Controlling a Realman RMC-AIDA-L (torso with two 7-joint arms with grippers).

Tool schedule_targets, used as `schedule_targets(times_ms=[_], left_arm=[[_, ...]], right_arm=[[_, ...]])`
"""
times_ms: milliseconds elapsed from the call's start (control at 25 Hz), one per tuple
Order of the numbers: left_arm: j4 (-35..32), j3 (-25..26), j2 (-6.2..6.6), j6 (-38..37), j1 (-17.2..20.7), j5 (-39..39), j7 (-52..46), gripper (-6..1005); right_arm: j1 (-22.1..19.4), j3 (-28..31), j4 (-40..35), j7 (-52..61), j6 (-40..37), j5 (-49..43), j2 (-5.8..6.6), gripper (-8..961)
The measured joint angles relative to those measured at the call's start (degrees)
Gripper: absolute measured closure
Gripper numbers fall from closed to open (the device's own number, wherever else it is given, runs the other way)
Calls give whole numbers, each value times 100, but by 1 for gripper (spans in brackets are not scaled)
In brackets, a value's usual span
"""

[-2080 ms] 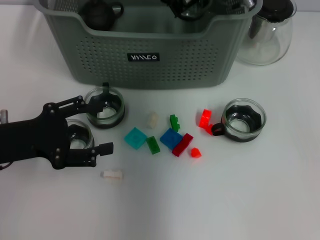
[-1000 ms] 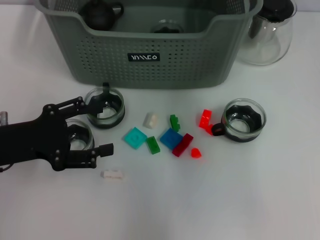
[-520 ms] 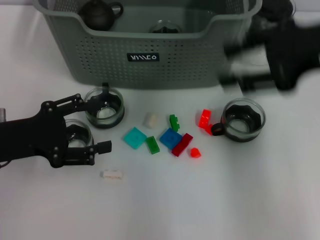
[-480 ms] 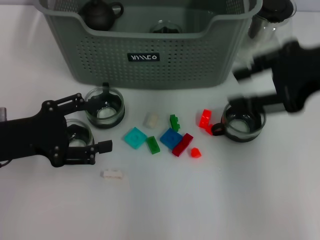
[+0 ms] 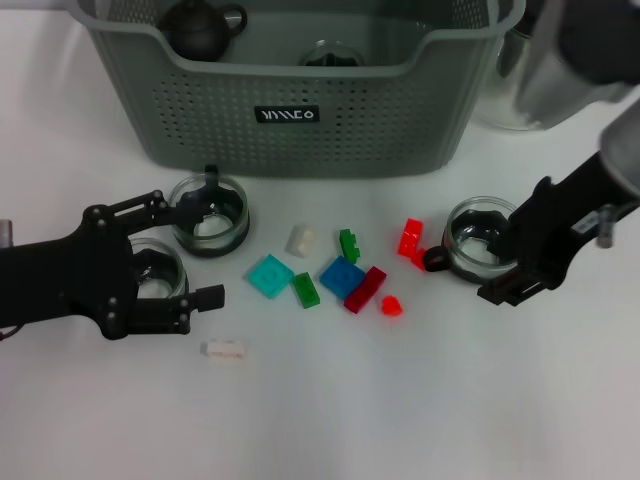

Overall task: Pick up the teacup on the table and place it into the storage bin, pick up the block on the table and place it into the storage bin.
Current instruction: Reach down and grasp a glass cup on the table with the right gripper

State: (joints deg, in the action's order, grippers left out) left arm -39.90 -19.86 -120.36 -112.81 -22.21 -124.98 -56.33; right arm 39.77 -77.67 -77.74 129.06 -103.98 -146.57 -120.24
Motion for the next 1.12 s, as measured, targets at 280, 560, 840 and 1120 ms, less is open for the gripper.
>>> schedule_targets(times_ms=[280, 560, 840, 1120], left_arm=[[0, 0, -14, -4, 41, 0, 0, 100], [0, -4, -23, -3, 42, 0, 3, 100], [0, -3, -24, 7, 41, 0, 6, 99], [-1, -8, -31, 34, 41, 0, 8, 100]], right_arm=[[241, -639, 486, 220, 633, -343, -8, 409], [243, -1078, 1090, 349, 1193, -423, -9, 419], [271, -1288, 1552, 458, 1773, -427, -26, 430], [296, -1292, 1580, 462, 1804, -420, -20, 576]])
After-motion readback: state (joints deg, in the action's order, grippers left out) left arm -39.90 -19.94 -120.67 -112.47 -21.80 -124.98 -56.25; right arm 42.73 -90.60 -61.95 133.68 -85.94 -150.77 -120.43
